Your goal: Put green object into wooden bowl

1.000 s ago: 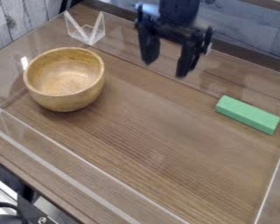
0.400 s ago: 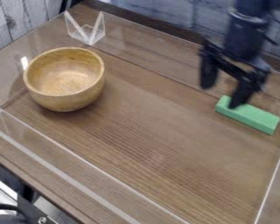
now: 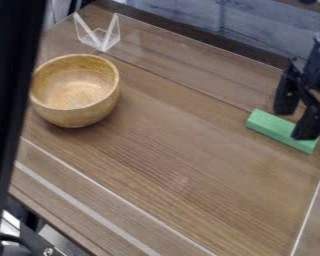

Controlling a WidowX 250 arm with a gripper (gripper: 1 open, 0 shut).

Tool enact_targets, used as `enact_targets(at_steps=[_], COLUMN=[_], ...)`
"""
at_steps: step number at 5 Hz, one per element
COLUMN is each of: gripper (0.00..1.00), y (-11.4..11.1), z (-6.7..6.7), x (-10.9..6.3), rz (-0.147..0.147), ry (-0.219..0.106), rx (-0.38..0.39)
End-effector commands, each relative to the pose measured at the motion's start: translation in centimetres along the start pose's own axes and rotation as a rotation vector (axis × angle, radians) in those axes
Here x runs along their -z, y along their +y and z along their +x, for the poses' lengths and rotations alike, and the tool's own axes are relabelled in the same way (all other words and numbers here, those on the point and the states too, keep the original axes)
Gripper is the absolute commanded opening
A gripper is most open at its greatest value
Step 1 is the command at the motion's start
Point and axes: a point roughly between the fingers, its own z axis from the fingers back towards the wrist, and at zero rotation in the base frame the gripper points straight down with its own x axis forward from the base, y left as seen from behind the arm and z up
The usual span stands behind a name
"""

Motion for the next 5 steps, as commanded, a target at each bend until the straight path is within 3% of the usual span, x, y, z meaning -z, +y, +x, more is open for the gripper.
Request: enact_targets(at_steps=[1, 3, 5], gripper=[1.0, 1.0, 1.0], y=[0.7, 0.6, 2.8], z=[0.9, 1.3, 1.2], x=[-0.9, 1.2, 1.0], rz=[0.028, -0.003, -0.014], ry=[-0.046, -0.026, -0.007], rx=[0.033, 0.058, 0.156])
